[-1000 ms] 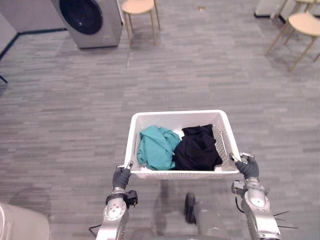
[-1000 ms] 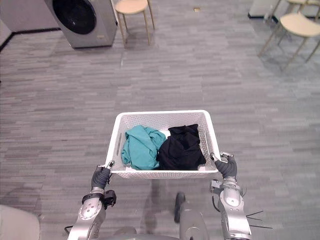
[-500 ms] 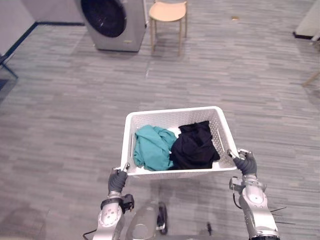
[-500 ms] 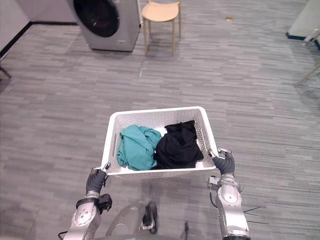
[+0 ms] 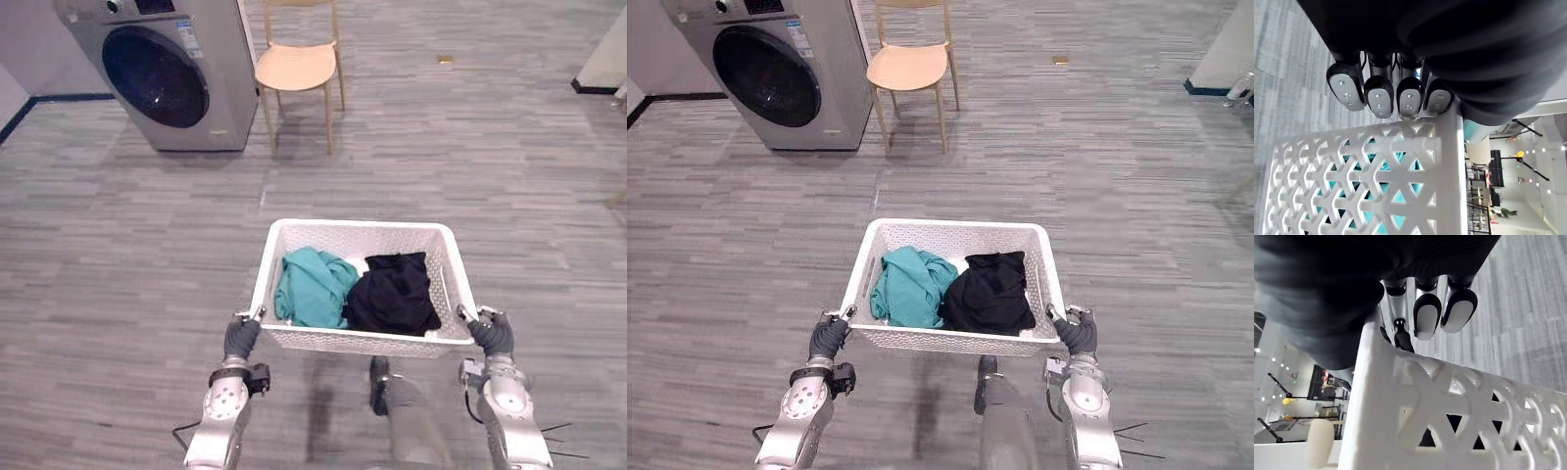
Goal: Pick up the laundry basket with both hands and put the clothes into the washing machine.
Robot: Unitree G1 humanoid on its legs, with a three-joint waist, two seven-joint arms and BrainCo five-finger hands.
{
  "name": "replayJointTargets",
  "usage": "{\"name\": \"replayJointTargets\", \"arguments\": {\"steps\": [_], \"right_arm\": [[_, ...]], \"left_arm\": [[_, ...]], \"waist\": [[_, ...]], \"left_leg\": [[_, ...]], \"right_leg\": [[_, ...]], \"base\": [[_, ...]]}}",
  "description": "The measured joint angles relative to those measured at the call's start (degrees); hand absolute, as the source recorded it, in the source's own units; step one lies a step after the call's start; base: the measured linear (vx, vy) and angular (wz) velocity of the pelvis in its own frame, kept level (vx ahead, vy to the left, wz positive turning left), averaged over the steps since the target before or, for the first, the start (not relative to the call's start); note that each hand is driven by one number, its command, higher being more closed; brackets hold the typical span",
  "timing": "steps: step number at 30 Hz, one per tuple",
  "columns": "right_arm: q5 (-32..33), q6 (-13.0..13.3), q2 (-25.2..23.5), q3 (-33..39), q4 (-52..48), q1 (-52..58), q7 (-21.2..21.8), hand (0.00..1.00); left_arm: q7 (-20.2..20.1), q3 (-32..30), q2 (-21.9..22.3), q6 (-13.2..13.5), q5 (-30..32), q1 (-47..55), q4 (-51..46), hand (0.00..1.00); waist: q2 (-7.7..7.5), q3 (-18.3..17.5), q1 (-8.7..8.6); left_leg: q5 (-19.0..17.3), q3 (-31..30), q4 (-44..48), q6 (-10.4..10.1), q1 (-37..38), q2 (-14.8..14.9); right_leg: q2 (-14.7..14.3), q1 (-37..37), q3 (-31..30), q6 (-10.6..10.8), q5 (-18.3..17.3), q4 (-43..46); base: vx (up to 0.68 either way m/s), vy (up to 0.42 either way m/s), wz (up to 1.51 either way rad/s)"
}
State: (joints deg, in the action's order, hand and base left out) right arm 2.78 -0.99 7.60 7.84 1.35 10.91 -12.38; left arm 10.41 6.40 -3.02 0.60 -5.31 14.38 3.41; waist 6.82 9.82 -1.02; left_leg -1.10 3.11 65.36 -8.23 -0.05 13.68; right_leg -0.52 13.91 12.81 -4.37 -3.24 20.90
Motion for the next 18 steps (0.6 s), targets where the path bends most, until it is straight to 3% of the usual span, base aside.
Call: {"name": "replayJointTargets", "arguments": {"steps": [1, 2, 4, 5, 6, 7, 8, 9, 10, 11, 12, 13, 14, 15, 16, 17, 18], "right_arm": [[0.0, 0.0, -0.1, 0.0, -0.5, 0.0, 0.0, 1.00], [0.1, 0.6, -0.3, 0.0, -0.9, -0.5, -0.1, 1.00], [0.1, 0.8, 0.1, 0.0, -1.3, -1.1, -0.1, 1.00], [0.2, 0.8, 0.3, 0.0, -1.2, -2.2, -0.2, 1.00], [0.2, 0.8, 0.5, 0.0, -1.0, -2.6, -0.2, 1.00], [0.2, 0.8, 1.1, 0.0, -0.1, -3.4, -0.2, 1.00], [0.2, 0.8, 1.7, 0.0, 1.2, -4.0, -0.2, 1.00], [0.2, 0.8, 2.0, 0.0, 1.9, -4.1, -0.2, 1.00], [0.0, 0.6, 2.1, -0.1, 3.6, -4.2, -0.3, 1.00], [0.0, 0.6, 1.8, -0.1, 4.5, -4.2, -0.3, 1.00], [0.0, 0.6, 1.8, -0.1, 4.7, -4.2, -0.3, 1.00], [0.0, 0.6, 1.9, -0.1, 5.8, -4.2, -0.1, 1.00], [0.0, 0.6, 1.9, -0.1, 7.2, -4.7, 0.2, 1.00], [0.0, 0.6, 1.7, -0.2, 7.8, -5.2, 0.2, 1.00], [-0.1, 0.6, 0.6, -0.1, 9.3, -5.7, 0.2, 1.00], [-0.1, 0.6, -0.4, -0.3, 10.6, -5.1, 0.2, 1.00], [-0.1, 0.6, -0.6, -0.7, 11.1, -4.9, 0.2, 1.00]], "left_arm": [[0.0, 0.1, -0.2, 0.0, -0.4, 0.4, 0.0, 1.00], [-0.2, 0.3, -0.6, 0.0, -1.4, 1.2, 0.0, 1.00], [-0.3, 0.3, -0.5, 0.4, -1.7, 1.7, -0.1, 1.00], [-0.3, 0.3, -0.4, 0.5, -1.9, 2.1, -0.1, 1.00], [-0.3, 0.3, -0.1, 0.5, -1.8, 2.3, -0.1, 1.00], [-0.4, 0.3, 0.3, 0.5, -1.8, 2.6, -0.1, 1.00], [-0.4, 0.3, 0.7, 0.4, -1.8, 2.9, -0.6, 1.00], [-0.4, 0.3, 1.0, 0.4, -1.8, 3.1, -1.0, 1.00], [-0.4, 0.3, 1.3, 0.1, -1.7, 3.0, -1.2, 1.00], [-0.4, 0.2, 0.8, -0.2, -1.7, 2.8, -1.7, 1.00], [-0.4, 0.2, 0.8, -0.3, -1.7, 2.7, -1.8, 1.00], [-0.4, 0.3, 1.0, -0.3, -1.7, 2.6, -1.8, 1.00], [-0.4, 0.3, 0.9, -0.3, -1.7, 3.1, -1.8, 1.00], [-0.4, 0.3, 0.5, -0.3, -1.7, 3.2, -1.8, 1.00], [-0.4, 0.3, -0.9, -0.8, -1.8, 3.2, -1.8, 1.00], [-0.4, 0.3, -1.9, -1.2, -1.7, 3.4, -1.8, 1.00], [-0.3, 0.1, -2.1, -1.3, -1.7, 3.6, -1.8, 1.00]], "waist": [[-0.25, 0.1, 0.47], [-1.33, 0.6, 1.27], [-2.13, 1.1, 2.19], [-2.01, 1.1, 2.19], [-2.08, 1.1, 2.21], [-1.88, 1.2, 2.45], [-0.87, 1.2, 2.79], [-0.40, 1.0, 3.27], [-0.58, 0.9, 4.58], [-1.77, 0.4, 4.91], [-2.22, 0.3, 4.72], [-2.40, 0.3, 4.93], [-2.56, 0.3, 5.18], [-2.92, 0.5, 5.12], [-3.97, 1.1, 4.79], [-4.58, 1.5, 4.59], [-4.52, 1.5, 4.50]], "left_leg": [[-2.2, 1.0, 3.0, 2.0, -2.5, 0.4], [-7.2, 3.6, 3.3, 5.3, -7.7, 0.2], [-10.9, 6.9, -2.5, 6.6, -13.8, -0.4], [-12.0, 7.6, -12.1, 7.2, -17.4, -2.4], [-12.0, 7.8, -18.6, 7.1, -18.2, -3.9], [-10.6, 7.7, -33.0, 5.5, -19.2, -6.5], [-7.0, 7.3, -47.1, 2.5, -19.4, -7.8], [-4.1, 7.1, -50.6, 2.3, -19.6, -7.7], [1.8, 8.4, -49.4, 5.0, -19.1, -8.3], [1.3, 8.3, -47.1, 11.1, -19.2, -10.5], [0.2, 8.5, -45.0, 13.5, -19.6, -11.1], [-3.6, 9.0, -41.9, 15.1, -19.7, -11.7], [-7.4, 9.8, -39.7, 15.1, -18.5, -11.9], [-9.0, 10.3, -39.1, 15.3, -17.5, -12.3], [-11.9, 10.8, -38.9, 15.6, -13.9, -13.7], [-14.3, 10.8, -39.7, 15.6, -8.7, -15.0], [-15.3, 10.9, -40.6, 15.5, -5.9, -15.2]], "right_leg": [[-0.5, -3.1, -0.4, 0.0, -0.9, -1.9], [-0.5, -9.2, -1.4, -0.1, -2.2, -6.1], [-0.5, -14.0, -2.4, 0.4, -3.1, -10.2], [0.1, -16.8, -2.7, 1.1, -3.6, -12.8], [0.7, -17.9, -3.0, 1.7, -3.9, -13.7], [1.6, -20.5, -3.4, 2.8, -4.6, -15.7], [1.7, -23.8, -3.5, 4.0, -5.2, -18.3], [1.4, -24.9, -3.7, 5.0, -5.3, -19.3], [1.9, -27.4, -4.9, 6.5, -6.3, -20.8], [4.0, -29.3, -4.9, 8.0, -7.0, -21.0], [5.2, -29.3, -4.9, 8.3, -7.0, -20.2], [6.7, -27.5, -5.9, 10.4, -7.9, -14.0], [8.0, -22.6, -7.6, 14.0, -10.0, -0.7], [8.9, -19.5, -8.8, 15.9, -9.7, 7.3], [11.1, -13.7, -11.1, 20.0, -7.1, 23.7], [12.9, -9.5, -11.0, 18.1, -7.5, 36.5], [13.2, -8.0, -10.4, 15.8, -8.3, 40.4]], "base": [[0.77, -0.154, -0.30], [0.60, -0.094, -0.29], [0.61, -0.030, -0.18], [0.55, 0.038, -0.08], [0.56, 0.100, -0.10], [0.58, 0.142, -0.11], [0.60, 0.163, -0.10], [0.61, 0.202, -0.27], [0.65, 0.221, -0.18], [0.66, 0.221, -0.04], [0.70, 0.245, 0.20], [0.66, 0.255, 0.04], [0.63, 0.256, -0.11], [0.69, 0.255, -0.18], [0.71, 0.220, -0.13], [0.71, 0.201, -0.12], [0.48, 0.111, -0.13]]}}
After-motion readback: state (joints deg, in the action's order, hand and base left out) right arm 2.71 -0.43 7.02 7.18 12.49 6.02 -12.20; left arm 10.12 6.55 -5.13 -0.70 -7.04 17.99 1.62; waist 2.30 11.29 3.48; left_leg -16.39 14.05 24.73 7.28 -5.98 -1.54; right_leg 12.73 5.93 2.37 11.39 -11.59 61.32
